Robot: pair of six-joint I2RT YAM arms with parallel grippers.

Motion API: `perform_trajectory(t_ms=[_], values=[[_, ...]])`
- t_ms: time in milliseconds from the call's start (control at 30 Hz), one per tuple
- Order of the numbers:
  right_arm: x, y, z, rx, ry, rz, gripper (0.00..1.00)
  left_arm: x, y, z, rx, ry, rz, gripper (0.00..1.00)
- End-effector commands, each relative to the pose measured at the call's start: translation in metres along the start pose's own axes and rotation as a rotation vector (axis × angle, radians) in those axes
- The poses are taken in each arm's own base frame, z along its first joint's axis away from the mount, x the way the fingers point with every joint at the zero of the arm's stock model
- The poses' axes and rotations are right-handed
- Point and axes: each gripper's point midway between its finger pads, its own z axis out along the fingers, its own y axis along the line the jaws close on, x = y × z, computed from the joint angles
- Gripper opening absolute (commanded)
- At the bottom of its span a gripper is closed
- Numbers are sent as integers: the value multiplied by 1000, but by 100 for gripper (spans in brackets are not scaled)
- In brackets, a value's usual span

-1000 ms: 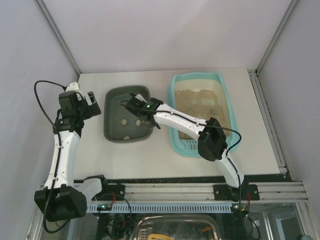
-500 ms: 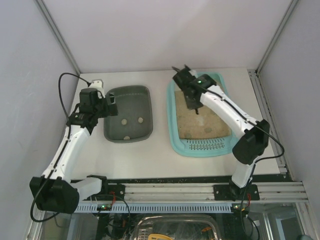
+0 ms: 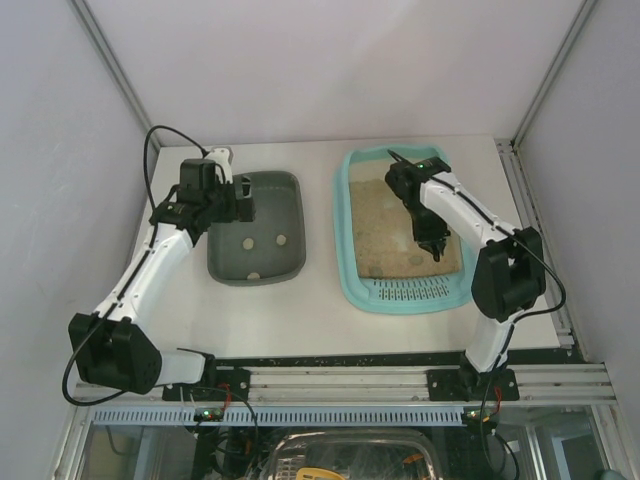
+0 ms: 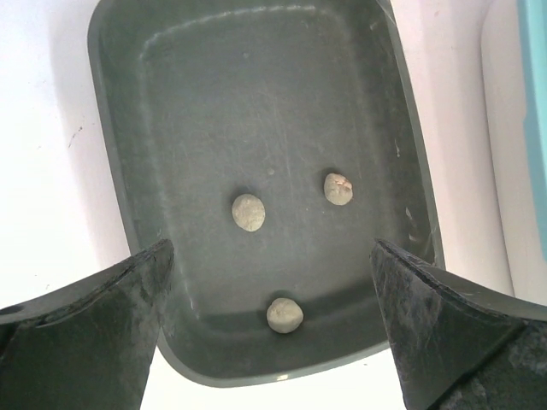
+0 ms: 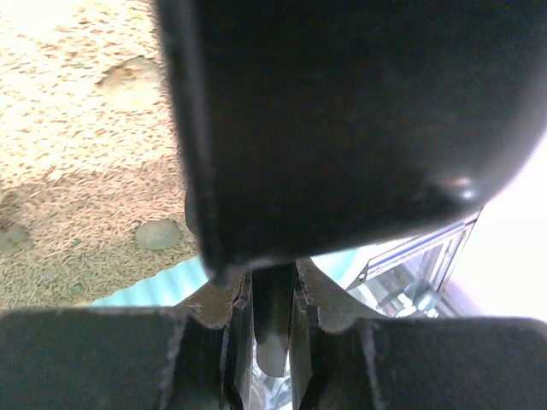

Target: Clean the litter box

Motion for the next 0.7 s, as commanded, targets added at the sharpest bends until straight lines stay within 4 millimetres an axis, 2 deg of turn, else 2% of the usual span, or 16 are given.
perform_trajectory(t_ms=[0, 167, 333, 433, 567, 667], values=[[8, -6, 8, -2, 59, 45, 0, -12, -8, -13, 52, -36, 53, 100], [12, 1, 26, 52, 108, 13, 0, 4, -9, -16, 70, 4, 57, 100], [4, 19, 47, 24, 150, -6, 0, 21, -13, -15, 95, 18, 18, 100], [-1, 31, 62, -10, 161, 5, 0, 24, -9, -11, 71, 17, 2, 100], [-10, 57, 69, -143, 178, 19, 0, 21, 1, -10, 27, -3, 13, 100], [-15, 90, 55, -350, 194, 32, 0, 23, 5, -11, 12, -12, 21, 100]])
